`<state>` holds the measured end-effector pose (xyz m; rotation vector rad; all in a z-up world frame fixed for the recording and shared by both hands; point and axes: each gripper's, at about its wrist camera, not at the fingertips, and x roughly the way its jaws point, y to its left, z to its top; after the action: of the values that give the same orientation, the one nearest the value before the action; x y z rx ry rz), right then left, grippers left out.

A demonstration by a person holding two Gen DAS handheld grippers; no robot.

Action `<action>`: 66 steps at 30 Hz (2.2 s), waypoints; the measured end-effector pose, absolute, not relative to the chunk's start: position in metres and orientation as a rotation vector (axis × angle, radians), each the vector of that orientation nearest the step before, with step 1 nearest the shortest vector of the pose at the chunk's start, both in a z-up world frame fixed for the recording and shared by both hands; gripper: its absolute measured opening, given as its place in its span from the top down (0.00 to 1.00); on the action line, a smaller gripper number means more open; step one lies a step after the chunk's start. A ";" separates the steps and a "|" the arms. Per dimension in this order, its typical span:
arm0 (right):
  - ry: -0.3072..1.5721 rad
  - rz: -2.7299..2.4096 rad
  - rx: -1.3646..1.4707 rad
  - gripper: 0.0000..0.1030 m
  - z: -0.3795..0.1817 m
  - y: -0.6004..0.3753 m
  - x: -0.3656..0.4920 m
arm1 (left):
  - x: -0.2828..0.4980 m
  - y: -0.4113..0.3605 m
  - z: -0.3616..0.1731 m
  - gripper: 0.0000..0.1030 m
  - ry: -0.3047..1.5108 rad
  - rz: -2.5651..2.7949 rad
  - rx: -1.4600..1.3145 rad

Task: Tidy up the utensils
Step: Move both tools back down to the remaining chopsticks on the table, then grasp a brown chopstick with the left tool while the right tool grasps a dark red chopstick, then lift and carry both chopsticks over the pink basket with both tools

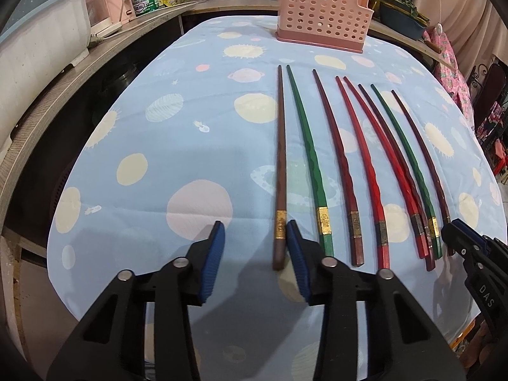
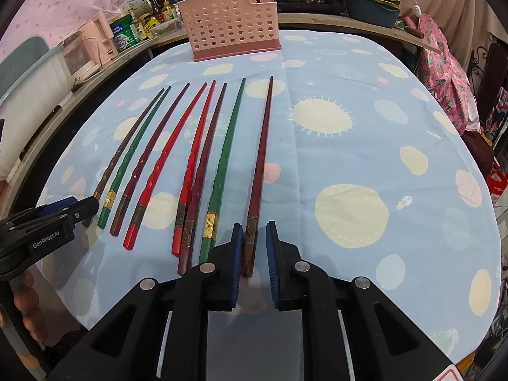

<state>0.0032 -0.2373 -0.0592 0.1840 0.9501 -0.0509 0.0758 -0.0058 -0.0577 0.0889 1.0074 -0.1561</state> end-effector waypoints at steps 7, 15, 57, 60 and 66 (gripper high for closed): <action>0.950 -0.051 0.180 0.86 -0.059 -0.237 0.003 | 0.077 -0.005 -0.057 0.80 1.014 -0.158 0.087; 0.950 -0.051 0.179 0.86 -0.060 -0.236 0.003 | 0.078 -0.005 -0.057 0.90 1.024 -0.165 0.080; 0.661 -0.071 0.225 0.93 0.094 -0.294 0.064 | 0.154 0.027 0.110 0.93 0.767 -0.163 -0.088; 0.640 -0.065 0.233 0.93 0.106 -0.300 0.079 | 0.172 0.023 0.126 0.93 0.733 -0.158 -0.087; 0.597 -0.064 0.248 0.93 0.130 -0.315 0.111 | 0.211 0.012 0.154 0.93 0.679 -0.154 -0.089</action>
<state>0.1115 -0.3151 0.1302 0.2481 0.5974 -0.0638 0.2108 0.0116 0.1545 -0.0894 0.6793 -0.1540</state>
